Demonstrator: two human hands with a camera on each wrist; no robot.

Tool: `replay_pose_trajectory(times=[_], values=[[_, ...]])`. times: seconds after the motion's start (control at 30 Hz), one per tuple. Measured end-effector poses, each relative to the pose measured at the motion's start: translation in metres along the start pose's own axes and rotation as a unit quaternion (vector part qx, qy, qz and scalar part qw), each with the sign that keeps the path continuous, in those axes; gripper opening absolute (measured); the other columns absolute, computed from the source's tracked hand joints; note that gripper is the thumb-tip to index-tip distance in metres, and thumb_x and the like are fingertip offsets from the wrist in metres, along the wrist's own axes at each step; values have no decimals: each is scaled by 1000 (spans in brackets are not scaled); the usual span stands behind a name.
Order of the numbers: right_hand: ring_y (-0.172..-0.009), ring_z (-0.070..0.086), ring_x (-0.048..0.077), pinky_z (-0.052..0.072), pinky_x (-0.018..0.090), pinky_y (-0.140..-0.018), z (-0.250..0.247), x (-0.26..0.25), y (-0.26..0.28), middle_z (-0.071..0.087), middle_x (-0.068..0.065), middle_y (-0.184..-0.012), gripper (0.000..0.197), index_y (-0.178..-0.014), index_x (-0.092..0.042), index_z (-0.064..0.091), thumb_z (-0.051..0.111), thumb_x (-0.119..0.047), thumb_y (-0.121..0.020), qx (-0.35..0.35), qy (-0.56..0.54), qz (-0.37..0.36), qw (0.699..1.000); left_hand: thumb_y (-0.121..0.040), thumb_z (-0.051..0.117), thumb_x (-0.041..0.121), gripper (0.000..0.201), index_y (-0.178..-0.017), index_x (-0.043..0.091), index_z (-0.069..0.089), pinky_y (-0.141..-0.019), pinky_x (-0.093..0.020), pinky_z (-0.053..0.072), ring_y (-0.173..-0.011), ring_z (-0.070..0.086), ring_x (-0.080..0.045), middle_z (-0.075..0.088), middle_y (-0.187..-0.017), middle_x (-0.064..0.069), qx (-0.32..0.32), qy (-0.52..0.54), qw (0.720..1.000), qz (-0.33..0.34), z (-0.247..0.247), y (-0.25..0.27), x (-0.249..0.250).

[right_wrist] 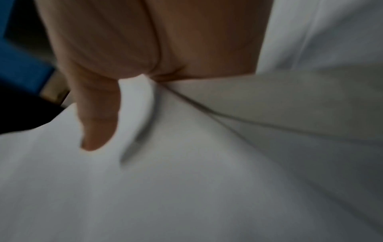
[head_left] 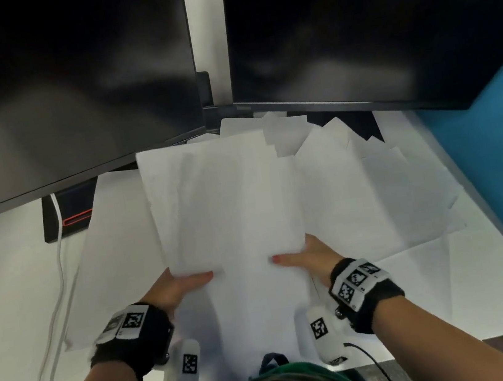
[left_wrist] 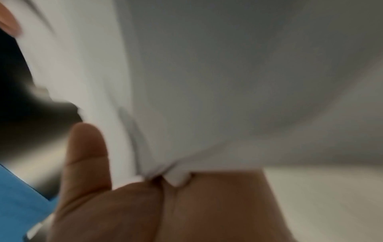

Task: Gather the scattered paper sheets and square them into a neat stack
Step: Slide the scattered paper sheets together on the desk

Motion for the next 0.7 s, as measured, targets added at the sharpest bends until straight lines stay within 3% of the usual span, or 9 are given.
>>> replay_pose_trajectory(times=[0.1,0.17,0.2,0.27,0.37,0.4,0.47,0.6,0.7], values=[[-99,63,17,50,29,-90,9,-2,-1,66,0,-105,40,-112,-18,57,74,-21,-76,43,61,-7,997,-57,74,15,46,-99,2,65,-88,-49,50,-85,64,-34,72,-77,-10,45,-45,998,16,-1,-2,-2],[-88,61,16,49,28,-83,-12,-9,6,63,-2,-95,37,-112,-15,55,69,-28,-80,161,84,-44,982,-73,71,3,26,-98,1,64,-87,-47,48,-79,62,-31,72,-62,-2,70,-43,996,22,-10,-4,-7],[-86,59,17,48,29,-83,-32,-11,13,61,0,-97,41,-117,-14,53,68,-27,-81,251,87,-59,962,-79,66,-1,16,-95,1,64,-86,-47,48,-78,61,-31,71,-57,0,76,-44,996,18,-15,-5,-11],[-98,54,27,44,36,-92,-77,-6,36,53,11,-118,53,-128,-13,45,67,-25,-81,430,77,-55,898,-82,61,-2,8,-87,3,65,-87,-48,47,-79,61,-32,71,-56,-1,90,-35,995,8,-23,-5,-17],[-122,41,41,35,44,-104,-125,19,75,33,23,-140,75,-140,-14,28,67,-30,-79,579,47,79,810,-80,64,0,7,-84,6,67,-87,-47,48,-82,63,-35,73,-62,-5,94,-31,995,2,-24,-6,-20],[-123,41,42,34,44,-104,-133,24,83,31,23,-142,78,-142,-14,24,67,-31,-79,596,23,110,795,-80,65,1,8,-84,6,67,-87,-48,49,-84,63,-36,73,-68,-9,93,-28,995,2,-23,-7,-20],[-122,45,40,36,42,-101,-143,30,79,33,22,-142,83,-144,-14,18,67,-28,-79,599,-39,113,792,-79,65,1,10,-87,7,67,-85,-46,49,-84,63,-35,71,-77,-13,87,-22,996,9,-19,-8,-18],[-105,59,34,47,47,-97,-148,35,55,49,16,-131,92,-145,-22,12,71,-21,-73,566,-158,80,805,-81,61,-2,10,-84,6,66,-70,-37,49,-65,63,-28,71,-57,-1,73,-22,997,21,-11,-8,-16],[-93,51,22,46,41,-96,-152,31,51,54,14,-121,58,-134,-10,32,61,-12,-85,504,-124,99,849,-81,60,-4,11,-82,5,66,-70,-35,48,-71,60,-28,71,-55,-1,72,-16,997,28,-10,-5,-16]])
Point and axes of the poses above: each hand's wrist, its own y-axis away from the middle knuckle, its own z-axis out of the palm, x = y × z, the point moved 7 cm from there along -y, towards the middle knuckle
